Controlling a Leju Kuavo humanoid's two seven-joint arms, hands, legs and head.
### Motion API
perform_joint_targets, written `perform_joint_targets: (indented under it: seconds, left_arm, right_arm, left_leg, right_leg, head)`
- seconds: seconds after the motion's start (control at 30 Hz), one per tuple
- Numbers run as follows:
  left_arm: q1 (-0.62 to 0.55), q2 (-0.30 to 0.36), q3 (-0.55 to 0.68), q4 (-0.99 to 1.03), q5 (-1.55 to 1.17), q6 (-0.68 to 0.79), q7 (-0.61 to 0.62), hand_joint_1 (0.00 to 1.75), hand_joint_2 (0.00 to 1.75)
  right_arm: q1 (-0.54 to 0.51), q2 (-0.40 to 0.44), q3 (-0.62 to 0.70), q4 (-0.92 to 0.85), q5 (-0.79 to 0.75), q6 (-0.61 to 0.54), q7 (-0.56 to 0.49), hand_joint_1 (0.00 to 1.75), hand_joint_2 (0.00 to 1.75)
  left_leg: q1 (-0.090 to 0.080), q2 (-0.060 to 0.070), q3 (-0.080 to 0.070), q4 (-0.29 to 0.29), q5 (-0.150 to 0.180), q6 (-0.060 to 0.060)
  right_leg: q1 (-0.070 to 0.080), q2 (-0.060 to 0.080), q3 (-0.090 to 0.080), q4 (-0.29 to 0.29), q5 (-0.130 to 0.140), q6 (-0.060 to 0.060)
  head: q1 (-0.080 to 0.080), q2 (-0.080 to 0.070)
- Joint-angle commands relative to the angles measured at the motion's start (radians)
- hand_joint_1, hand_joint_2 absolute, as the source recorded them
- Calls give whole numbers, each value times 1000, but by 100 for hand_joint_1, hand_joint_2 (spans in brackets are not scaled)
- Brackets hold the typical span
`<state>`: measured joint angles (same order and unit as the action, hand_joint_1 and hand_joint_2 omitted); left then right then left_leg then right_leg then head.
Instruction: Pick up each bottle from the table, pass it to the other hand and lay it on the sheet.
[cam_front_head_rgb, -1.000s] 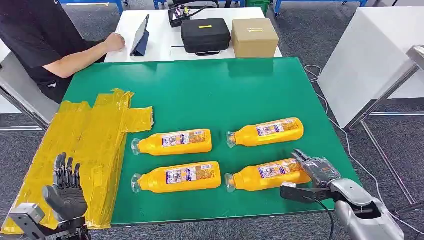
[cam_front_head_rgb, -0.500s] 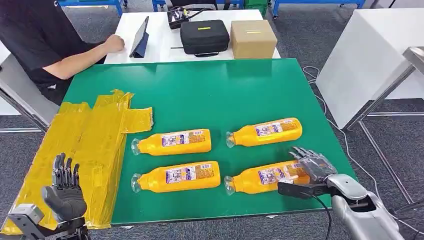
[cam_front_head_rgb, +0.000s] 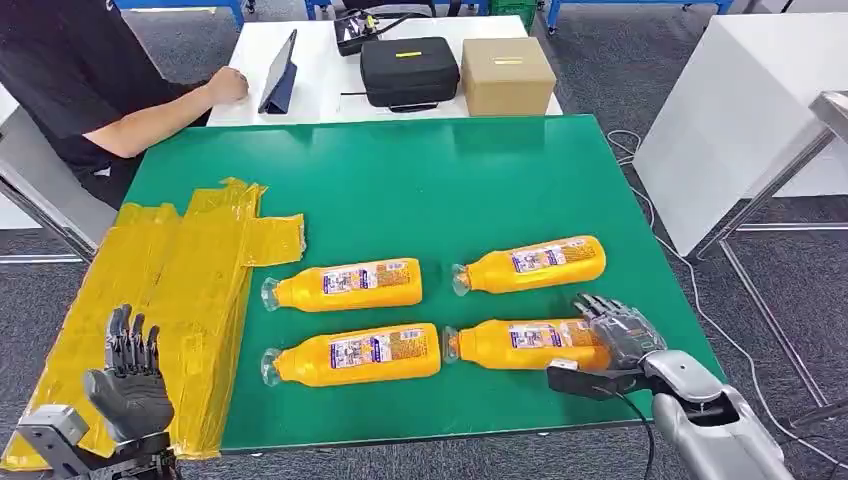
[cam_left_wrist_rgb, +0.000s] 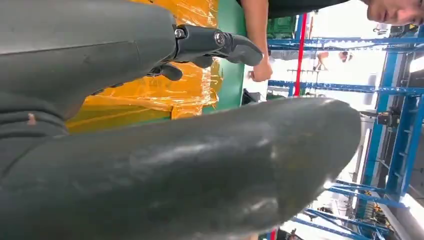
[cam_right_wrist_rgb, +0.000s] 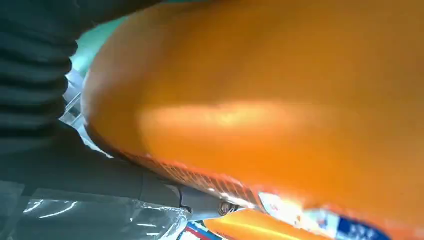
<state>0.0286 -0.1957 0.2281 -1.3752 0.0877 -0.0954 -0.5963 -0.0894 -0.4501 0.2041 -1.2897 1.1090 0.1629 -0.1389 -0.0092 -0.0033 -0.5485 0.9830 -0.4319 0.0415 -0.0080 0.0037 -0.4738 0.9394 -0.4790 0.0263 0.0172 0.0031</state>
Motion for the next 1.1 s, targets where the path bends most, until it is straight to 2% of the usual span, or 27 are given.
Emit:
perform_joint_targets:
  seconds: [0.03,0.73,0.77,1.1]
  left_arm:
    - [-31,19,-17,54,8,1,3,0,0]
    - [-32,20,-17,56,8,1,3,0,0]
    - [-36,21,-19,61,8,1,3,0,0]
    - [-66,38,-47,99,12,-9,1,0,0]
  right_arm:
    - [-28,60,50,117,2,5,-8,0,0]
    - [-30,59,54,121,2,4,-11,0,0]
    - [-32,59,62,124,2,0,-14,0,175]
    - [-44,75,103,135,-6,-13,-23,0,175]
  left_leg:
    - [2,0,0,-1,1,-3]
    - [1,-1,1,-1,1,-3]
    - [1,-1,1,-1,1,-2]
    - [1,0,2,-1,1,-3]
  right_leg:
    - [1,-1,1,-3,1,-1]
    - [1,-1,1,-2,1,-1]
    - [1,-1,1,-2,1,-1]
    - [1,0,1,-2,1,-1]
  head:
    - [0,0]
    - [0,0]
    - [0,0]
    - [0,0]
